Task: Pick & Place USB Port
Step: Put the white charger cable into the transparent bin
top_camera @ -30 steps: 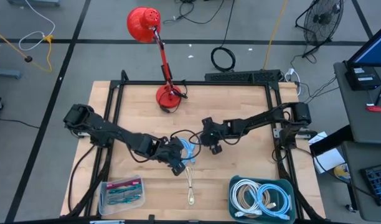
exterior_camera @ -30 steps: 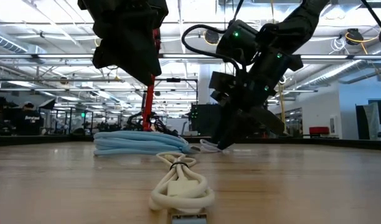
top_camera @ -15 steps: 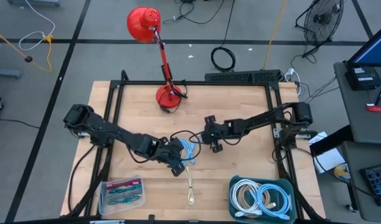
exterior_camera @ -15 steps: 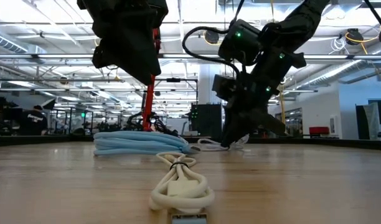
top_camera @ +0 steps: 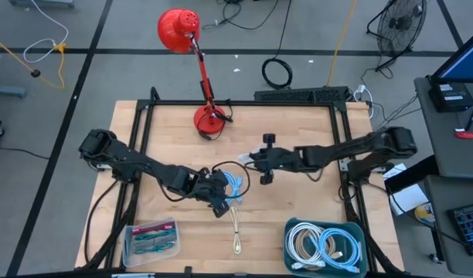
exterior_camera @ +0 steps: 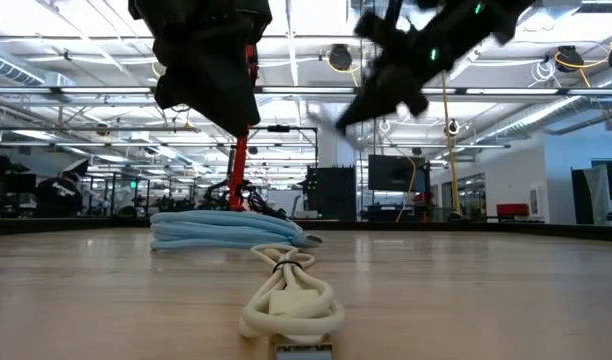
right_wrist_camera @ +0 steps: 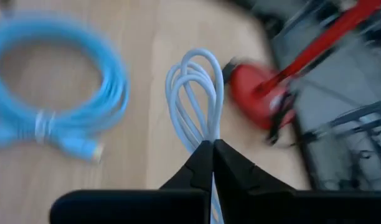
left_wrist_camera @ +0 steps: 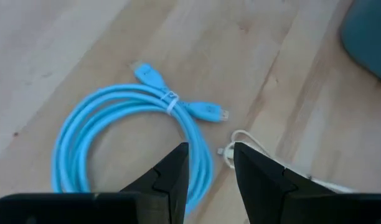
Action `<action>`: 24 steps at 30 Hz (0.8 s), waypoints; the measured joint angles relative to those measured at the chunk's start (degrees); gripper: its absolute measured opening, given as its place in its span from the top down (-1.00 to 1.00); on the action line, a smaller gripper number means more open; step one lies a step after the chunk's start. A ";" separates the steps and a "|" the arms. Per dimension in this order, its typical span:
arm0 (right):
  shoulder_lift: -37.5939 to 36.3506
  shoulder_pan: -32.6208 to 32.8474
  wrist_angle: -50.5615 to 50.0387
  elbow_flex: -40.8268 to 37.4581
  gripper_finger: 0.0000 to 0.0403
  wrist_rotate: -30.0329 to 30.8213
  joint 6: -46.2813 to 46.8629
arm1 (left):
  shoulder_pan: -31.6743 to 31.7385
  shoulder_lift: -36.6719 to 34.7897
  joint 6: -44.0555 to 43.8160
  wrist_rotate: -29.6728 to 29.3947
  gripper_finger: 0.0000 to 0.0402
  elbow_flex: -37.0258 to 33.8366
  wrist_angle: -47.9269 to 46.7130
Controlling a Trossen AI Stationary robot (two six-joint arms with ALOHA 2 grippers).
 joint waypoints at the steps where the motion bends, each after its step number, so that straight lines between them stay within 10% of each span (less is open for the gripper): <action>1: -1.63 0.80 0.40 0.02 1.00 1.39 0.86 | 0.03 0.00 0.90 -0.69 0.36 0.00 -0.59; 5: -8.11 3.67 2.50 0.02 1.00 1.69 5.23 | 0.04 0.00 8.93 -7.98 0.36 0.00 -3.54; 15: -21.86 8.38 12.68 -0.13 1.00 -22.10 15.08 | -0.23 0.00 17.03 -35.39 0.36 0.00 -5.43; 19: -23.66 10.50 18.46 -1.74 1.00 -27.35 16.15 | -2.03 -0.02 23.76 -44.29 0.36 0.00 4.42; 24: -24.62 11.95 20.62 -4.04 1.00 -27.17 15.30 | -6.45 -0.02 44.96 -41.10 0.36 0.00 24.70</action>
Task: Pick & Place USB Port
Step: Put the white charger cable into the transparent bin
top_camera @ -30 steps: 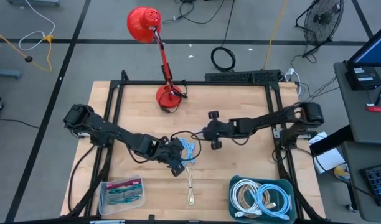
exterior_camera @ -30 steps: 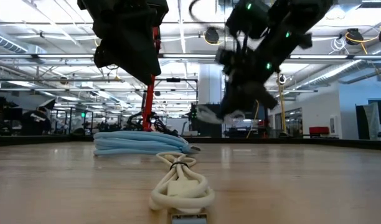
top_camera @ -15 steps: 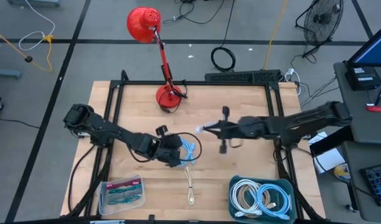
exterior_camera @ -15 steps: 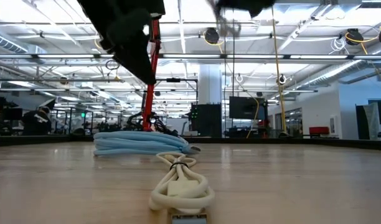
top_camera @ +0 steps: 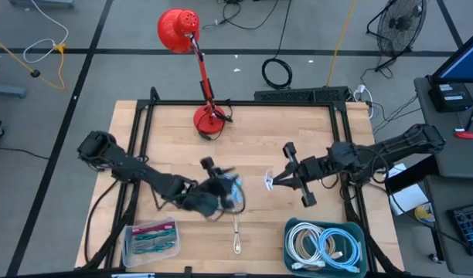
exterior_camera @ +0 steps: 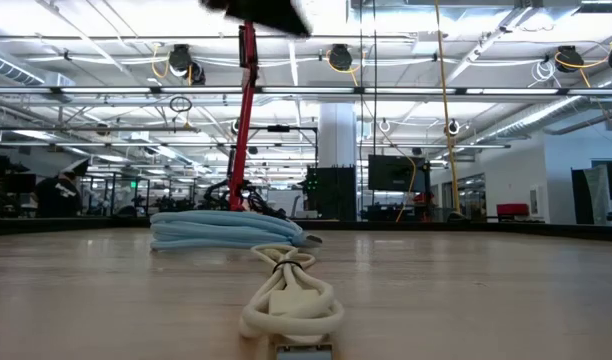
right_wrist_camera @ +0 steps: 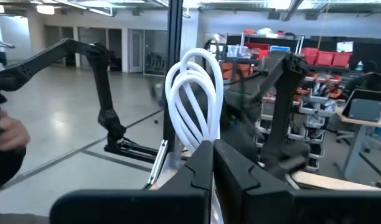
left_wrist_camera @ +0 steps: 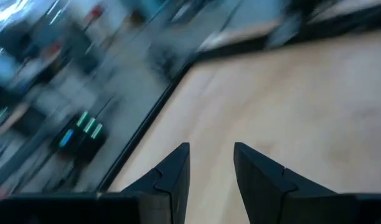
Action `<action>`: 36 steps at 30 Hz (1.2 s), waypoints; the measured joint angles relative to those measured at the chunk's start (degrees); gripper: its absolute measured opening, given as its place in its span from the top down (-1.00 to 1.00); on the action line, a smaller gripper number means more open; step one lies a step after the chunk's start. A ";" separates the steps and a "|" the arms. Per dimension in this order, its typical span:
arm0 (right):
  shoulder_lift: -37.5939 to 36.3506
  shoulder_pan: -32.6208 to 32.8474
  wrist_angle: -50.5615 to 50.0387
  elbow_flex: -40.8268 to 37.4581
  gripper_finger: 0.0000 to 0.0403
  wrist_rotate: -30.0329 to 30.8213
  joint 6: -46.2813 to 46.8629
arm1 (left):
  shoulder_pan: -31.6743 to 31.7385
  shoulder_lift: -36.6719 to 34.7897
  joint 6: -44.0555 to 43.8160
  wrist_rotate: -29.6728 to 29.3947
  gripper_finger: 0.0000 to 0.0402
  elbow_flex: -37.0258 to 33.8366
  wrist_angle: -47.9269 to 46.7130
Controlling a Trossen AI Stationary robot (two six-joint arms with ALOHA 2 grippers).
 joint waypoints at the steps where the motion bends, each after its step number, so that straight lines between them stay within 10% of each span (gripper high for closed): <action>1: 0.02 0.00 0.40 -0.47 1.00 -0.01 0.03 | -0.96 -0.01 4.54 2.05 0.36 0.00 4.63; 11: 0.04 0.00 6.39 -4.07 1.00 -0.01 2.41 | -7.28 -0.05 30.66 16.69 0.36 0.00 22.69; 36: 10.73 6.36 26.26 -10.96 1.00 6.11 6.52 | -1.96 -0.05 29.27 27.86 0.35 0.00 27.35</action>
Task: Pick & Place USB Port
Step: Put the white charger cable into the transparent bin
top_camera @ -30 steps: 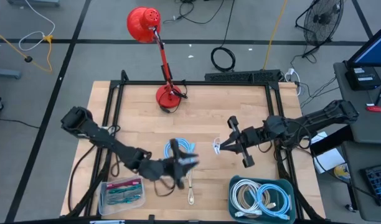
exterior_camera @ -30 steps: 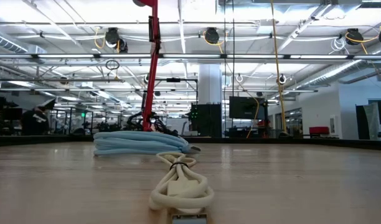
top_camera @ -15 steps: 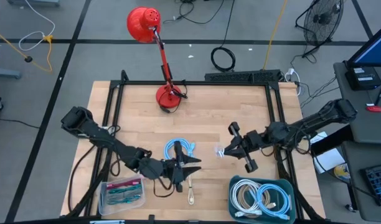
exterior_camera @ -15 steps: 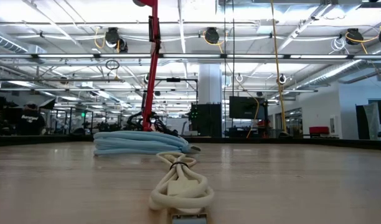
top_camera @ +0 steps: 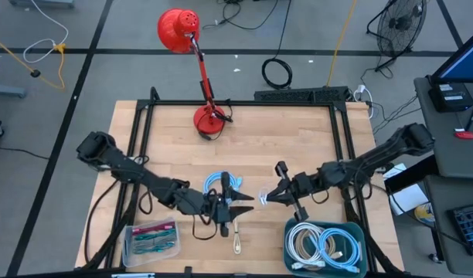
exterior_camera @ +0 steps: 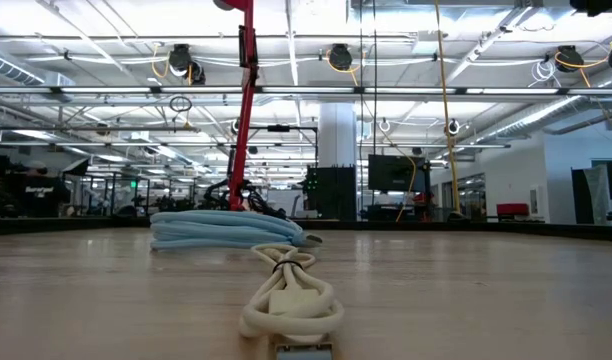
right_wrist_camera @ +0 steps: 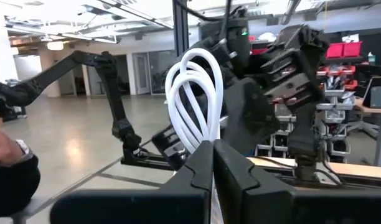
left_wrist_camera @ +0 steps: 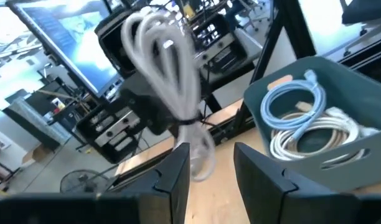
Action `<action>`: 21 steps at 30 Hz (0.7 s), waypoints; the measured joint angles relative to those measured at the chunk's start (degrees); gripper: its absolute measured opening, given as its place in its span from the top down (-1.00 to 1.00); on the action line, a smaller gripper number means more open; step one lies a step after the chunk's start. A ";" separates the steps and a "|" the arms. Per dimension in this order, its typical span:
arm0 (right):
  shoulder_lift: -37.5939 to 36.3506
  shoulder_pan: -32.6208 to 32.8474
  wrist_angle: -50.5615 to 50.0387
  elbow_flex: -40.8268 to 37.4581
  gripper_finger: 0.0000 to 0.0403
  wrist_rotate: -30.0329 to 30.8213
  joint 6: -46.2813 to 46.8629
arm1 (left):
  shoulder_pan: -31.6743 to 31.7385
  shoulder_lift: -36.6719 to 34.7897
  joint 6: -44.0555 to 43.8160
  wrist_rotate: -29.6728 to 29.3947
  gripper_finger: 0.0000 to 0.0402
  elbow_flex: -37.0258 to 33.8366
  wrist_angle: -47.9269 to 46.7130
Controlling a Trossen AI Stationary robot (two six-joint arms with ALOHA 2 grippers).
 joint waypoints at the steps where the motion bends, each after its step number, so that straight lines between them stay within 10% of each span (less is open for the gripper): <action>1: 0.41 0.00 0.42 0.00 1.00 -0.01 0.00 | 0.18 0.00 -0.01 -0.01 0.35 0.00 -0.21; 21: 2.59 -0.09 2.35 0.07 1.00 5.09 -3.35 | 3.40 0.02 -8.37 2.06 -0.30 0.01 0.28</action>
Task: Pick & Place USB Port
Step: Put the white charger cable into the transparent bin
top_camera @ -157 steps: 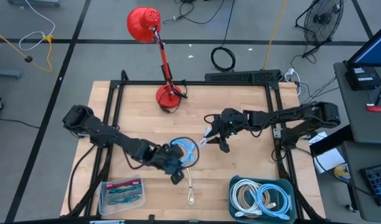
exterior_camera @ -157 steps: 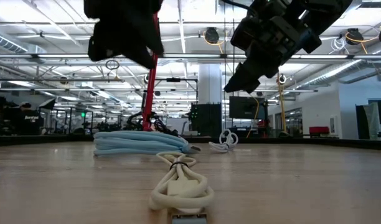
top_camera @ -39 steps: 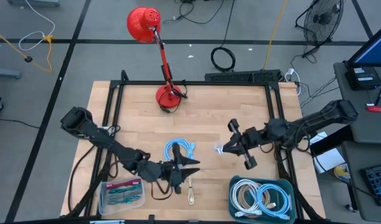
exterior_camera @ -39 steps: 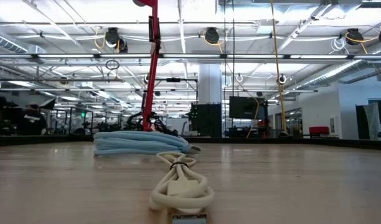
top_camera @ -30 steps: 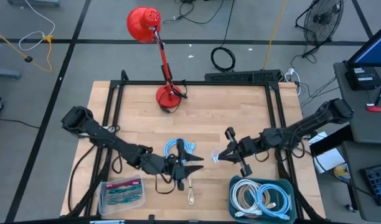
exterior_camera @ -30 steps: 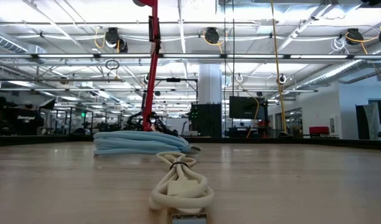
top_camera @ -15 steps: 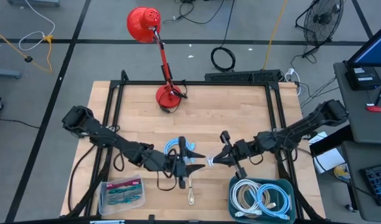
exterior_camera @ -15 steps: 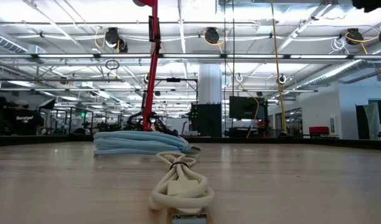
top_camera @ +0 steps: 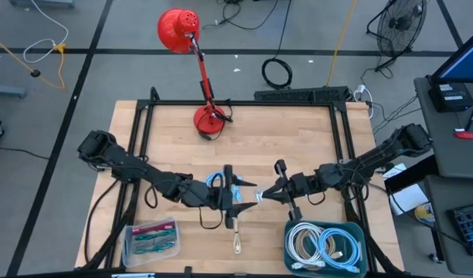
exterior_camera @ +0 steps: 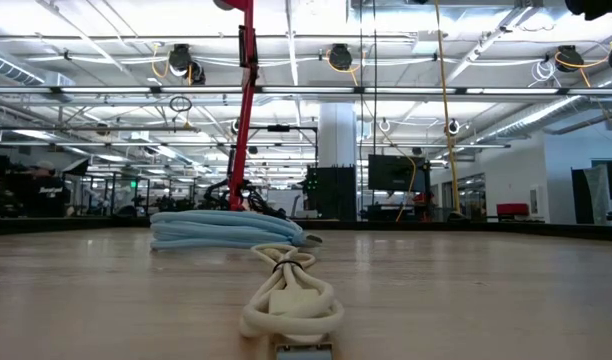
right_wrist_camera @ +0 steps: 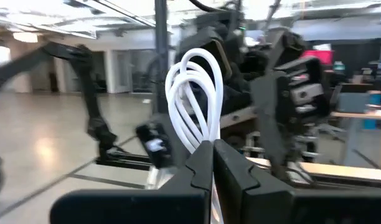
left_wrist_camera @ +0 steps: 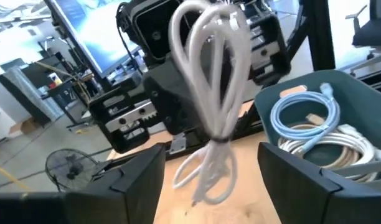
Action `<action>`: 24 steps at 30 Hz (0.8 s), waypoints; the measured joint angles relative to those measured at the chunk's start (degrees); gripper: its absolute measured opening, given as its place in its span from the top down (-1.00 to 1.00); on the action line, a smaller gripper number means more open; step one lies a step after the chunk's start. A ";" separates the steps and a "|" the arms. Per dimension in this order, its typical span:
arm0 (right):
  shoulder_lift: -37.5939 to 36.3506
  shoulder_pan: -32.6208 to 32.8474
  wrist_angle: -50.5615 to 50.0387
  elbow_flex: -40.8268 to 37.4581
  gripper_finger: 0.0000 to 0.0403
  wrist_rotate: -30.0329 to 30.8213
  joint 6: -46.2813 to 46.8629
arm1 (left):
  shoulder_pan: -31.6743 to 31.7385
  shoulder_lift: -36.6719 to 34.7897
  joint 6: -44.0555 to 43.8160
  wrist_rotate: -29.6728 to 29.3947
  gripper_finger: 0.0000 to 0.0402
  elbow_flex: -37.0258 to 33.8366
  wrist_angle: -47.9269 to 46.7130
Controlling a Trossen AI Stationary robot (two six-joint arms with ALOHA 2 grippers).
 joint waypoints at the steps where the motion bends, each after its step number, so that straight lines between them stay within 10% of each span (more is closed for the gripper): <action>1: 0.00 -0.05 -0.35 0.00 1.00 0.84 -0.50 | 0.17 -0.01 -0.39 0.53 -0.30 -0.01 -0.02; 16: 1.22 -1.95 0.42 0.00 1.00 2.08 -3.19 | 1.85 0.00 -4.50 3.89 -0.27 -0.01 -1.05; 24: 1.22 -1.95 0.51 0.00 1.00 1.94 -3.60 | 2.42 0.00 -5.79 3.92 0.24 -0.01 -1.72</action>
